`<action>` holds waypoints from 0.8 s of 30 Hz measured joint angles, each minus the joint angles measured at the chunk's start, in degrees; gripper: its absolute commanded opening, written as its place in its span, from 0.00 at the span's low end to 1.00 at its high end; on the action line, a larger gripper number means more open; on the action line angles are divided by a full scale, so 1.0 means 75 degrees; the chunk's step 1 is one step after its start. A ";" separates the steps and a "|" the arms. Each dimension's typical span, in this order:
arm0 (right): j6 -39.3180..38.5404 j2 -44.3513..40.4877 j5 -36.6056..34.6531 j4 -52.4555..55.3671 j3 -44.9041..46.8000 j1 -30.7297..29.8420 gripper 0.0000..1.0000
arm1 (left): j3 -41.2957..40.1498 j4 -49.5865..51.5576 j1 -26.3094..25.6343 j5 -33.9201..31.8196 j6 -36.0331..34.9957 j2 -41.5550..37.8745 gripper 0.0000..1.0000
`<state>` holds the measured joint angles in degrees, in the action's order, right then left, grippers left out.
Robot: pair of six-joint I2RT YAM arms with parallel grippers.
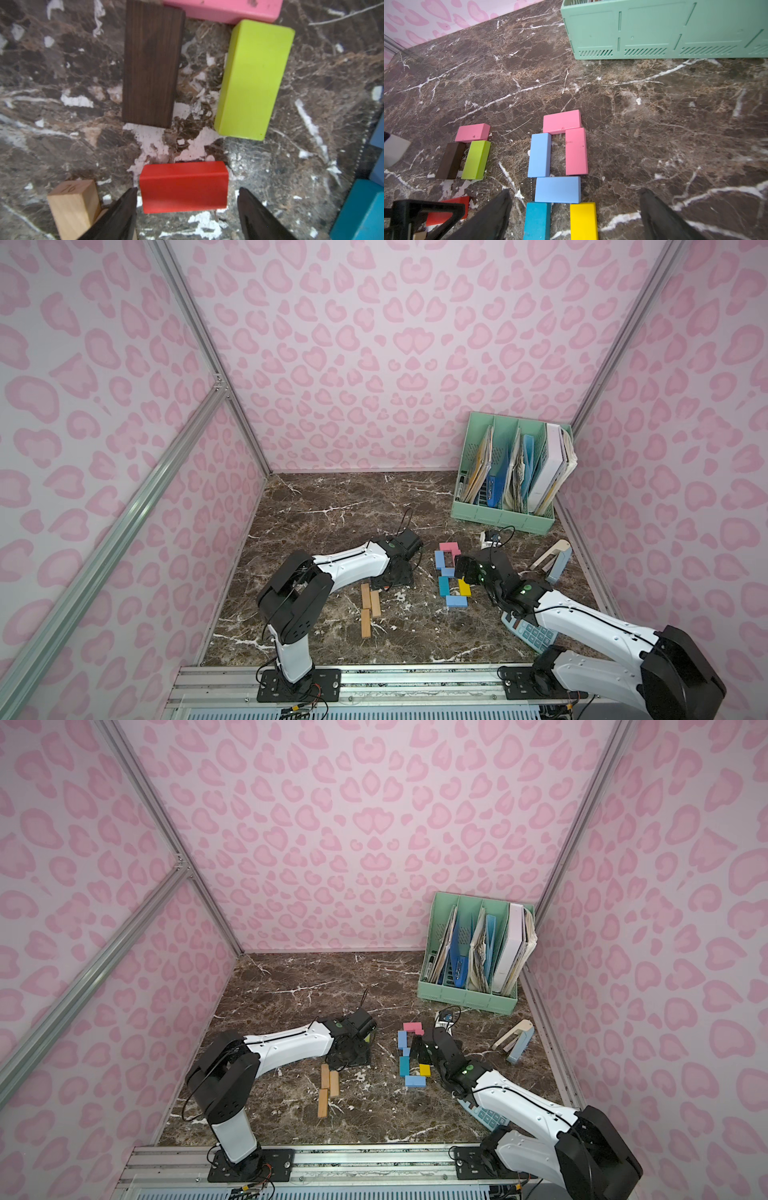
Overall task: Assemble the number 8 with building blocks
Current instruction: Adjust the building block at the center of the board.
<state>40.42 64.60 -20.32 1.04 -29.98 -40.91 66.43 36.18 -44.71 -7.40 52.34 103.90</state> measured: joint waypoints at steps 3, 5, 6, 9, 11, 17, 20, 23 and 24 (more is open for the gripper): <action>0.0000 -0.0006 0.0003 -0.0047 0.0032 0.0020 0.97 | 0.0047 -0.0023 0.0000 -0.0006 -0.0006 0.0111 0.71; 0.0000 -0.0003 0.0006 -0.0052 0.0041 0.0026 0.97 | 0.0050 -0.0017 0.0000 -0.0009 -0.0006 0.0149 0.69; 0.0000 0.0000 0.0006 -0.0058 0.0050 0.0035 0.97 | 0.0050 -0.0017 0.0000 -0.0009 -0.0009 0.0160 0.68; 0.0003 0.0000 0.0017 -0.0114 0.0087 0.0038 0.97 | 0.0058 -0.0006 0.0000 -0.0038 -0.0012 0.0166 0.63; 0.0003 0.0000 0.0032 -0.0163 0.0099 0.0055 0.97 | 0.0073 0.0009 0.0000 -0.0073 -0.0026 0.0166 0.61; 0.0006 -0.0003 0.0064 -0.0169 0.0169 0.0073 0.97 | 0.0131 0.0105 0.0000 -0.0154 -0.0076 0.0181 0.59; 0.0006 -0.0026 0.0087 -0.0169 0.0192 0.0085 0.97 | 0.0195 0.0128 0.0000 -0.0207 -0.0198 0.0184 0.59; 0.0009 -0.0047 0.0096 -0.0172 0.0210 0.0087 0.97 | 0.0294 0.0178 0.0000 -0.0297 -0.0256 0.0227 0.58; 0.0012 -0.0058 0.0111 -0.0172 0.0224 0.0093 0.97 | 0.0391 0.0277 0.0003 -0.0356 -0.0254 0.0283 0.57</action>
<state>40.51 64.16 -19.49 -0.25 -28.29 -40.21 69.36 38.26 -44.69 -10.07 50.43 106.02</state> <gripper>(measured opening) 0.972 0.637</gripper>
